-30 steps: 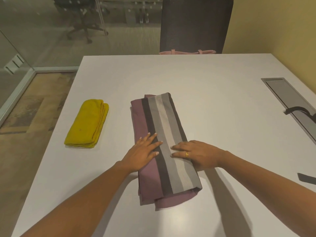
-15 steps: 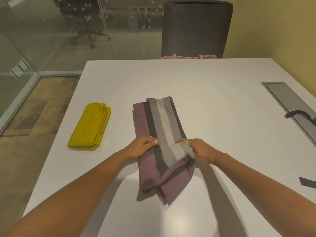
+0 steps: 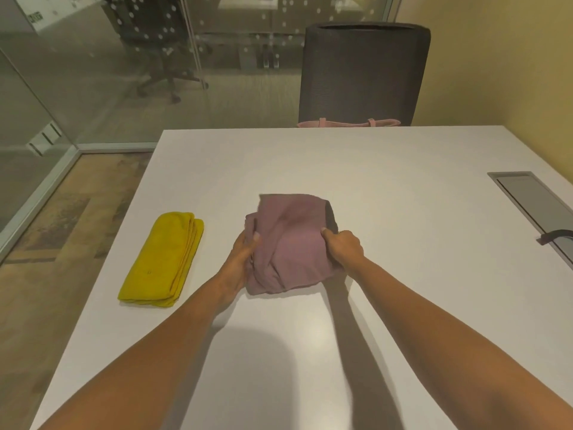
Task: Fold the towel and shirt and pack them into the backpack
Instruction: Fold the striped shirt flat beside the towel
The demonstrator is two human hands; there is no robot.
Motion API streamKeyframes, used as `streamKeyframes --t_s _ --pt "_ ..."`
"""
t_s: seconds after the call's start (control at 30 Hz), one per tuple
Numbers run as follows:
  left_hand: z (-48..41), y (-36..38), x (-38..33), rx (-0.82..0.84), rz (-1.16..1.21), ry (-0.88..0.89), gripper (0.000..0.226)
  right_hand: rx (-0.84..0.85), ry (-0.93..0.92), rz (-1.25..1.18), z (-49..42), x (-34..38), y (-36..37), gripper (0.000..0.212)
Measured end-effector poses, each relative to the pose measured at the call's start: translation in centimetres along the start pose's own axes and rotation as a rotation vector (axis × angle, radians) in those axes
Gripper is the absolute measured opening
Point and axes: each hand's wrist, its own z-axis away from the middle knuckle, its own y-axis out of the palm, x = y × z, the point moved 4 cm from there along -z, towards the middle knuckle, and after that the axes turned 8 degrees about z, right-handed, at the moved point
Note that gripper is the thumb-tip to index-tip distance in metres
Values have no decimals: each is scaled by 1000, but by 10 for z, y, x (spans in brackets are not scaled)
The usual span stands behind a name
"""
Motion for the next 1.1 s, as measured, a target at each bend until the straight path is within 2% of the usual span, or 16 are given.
streamKeyframes --t_s 0.03,0.1,0.17,0.2,0.27,0.37,0.47,0.57,0.6,0.63,0.7,0.77,0.83,0.9,1.1 --pt "-3 -2 2 -3 -58 17 105 -11 10 7 -3 2 0 48" --pt "-11 -3 4 -40 -160 43 140 -40 28 20 -9 5 -1 47" --pt "-17 -4 5 -122 -229 58 147 -109 11 59 -10 11 -3 43" --pt "-20 -5 6 -183 -241 65 140 -152 -16 77 -10 13 -4 40" --pt "-25 -9 6 -315 -243 124 106 -228 -83 96 -9 15 -5 38" --pt "-34 -18 9 -405 -240 191 70 -305 -127 122 -8 12 -5 37" --pt "-37 -15 10 -525 -382 226 60 -460 -246 179 -6 17 -6 30" --pt "-30 -1 0 -652 -704 413 58 -629 -571 358 3 39 6 22" --pt "-28 6 -4 -650 -854 503 56 -630 -688 411 5 47 12 26" --pt "-26 12 -6 -614 -1012 610 52 -557 -777 453 5 52 20 34" --pt "-28 23 -2 -443 -1319 771 46 -326 -827 554 1 54 38 56" --pt "-33 24 11 -211 -1530 785 58 -169 -766 673 -8 43 49 72" --pt "-35 15 25 -60 -1649 763 76 -116 -716 722 -19 31 52 66" --pt "-35 3 33 -41 -1785 761 84 -61 -689 696 -26 27 52 51" --pt "-34 0 26 -50 -1925 878 81 38 -633 618 -35 26 48 49"
